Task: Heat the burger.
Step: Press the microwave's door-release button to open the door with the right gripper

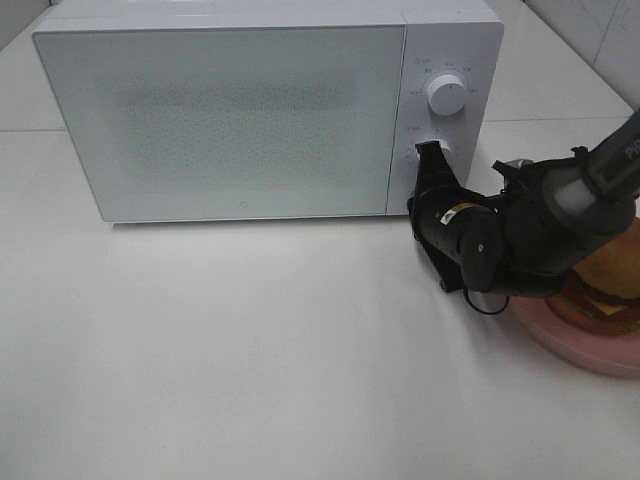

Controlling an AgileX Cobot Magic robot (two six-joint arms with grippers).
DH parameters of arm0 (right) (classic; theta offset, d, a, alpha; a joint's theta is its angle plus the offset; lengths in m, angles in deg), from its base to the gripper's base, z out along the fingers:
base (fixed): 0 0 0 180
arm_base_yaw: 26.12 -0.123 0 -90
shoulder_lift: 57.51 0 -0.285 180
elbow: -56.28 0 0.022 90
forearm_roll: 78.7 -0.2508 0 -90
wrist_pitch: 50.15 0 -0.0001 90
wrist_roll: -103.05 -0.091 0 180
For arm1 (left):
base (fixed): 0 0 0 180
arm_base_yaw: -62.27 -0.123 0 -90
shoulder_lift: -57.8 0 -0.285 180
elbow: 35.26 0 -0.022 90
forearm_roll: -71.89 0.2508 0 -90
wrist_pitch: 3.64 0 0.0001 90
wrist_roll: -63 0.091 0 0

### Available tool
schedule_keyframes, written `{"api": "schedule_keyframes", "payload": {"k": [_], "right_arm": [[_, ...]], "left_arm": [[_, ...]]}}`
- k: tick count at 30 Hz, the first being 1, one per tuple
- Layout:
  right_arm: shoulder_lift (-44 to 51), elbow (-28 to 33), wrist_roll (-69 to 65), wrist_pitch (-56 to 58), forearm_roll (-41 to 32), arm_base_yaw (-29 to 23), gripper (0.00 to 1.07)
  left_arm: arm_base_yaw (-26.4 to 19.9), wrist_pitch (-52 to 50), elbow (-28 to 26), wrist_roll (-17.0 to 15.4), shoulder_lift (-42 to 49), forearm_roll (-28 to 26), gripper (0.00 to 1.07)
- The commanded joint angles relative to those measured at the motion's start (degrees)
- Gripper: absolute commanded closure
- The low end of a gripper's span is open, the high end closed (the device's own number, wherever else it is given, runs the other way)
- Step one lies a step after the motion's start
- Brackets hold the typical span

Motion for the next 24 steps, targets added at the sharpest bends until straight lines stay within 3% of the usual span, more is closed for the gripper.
{"api": "schedule_keyframes", "payload": {"k": [1,16,24], "right_arm": [[0.34,-7.56,0.86,-13.92,4.18,1.78,1.06],[4.98,-7.51,6.99,-9.22,3.9,1.78,1.06],[7.68,-0.29,6.88,-9.8,3.78,1.72,1.06]], "left_arm": [[0.0,-0.46,0.11,-0.23,1.15,0.17,1.06],[0.0,-0.46,0.11,-0.23,1.15,0.23,1.06],[0.0,-0.46,0.11,-0.23,1.09,0.23,1.06]]}}
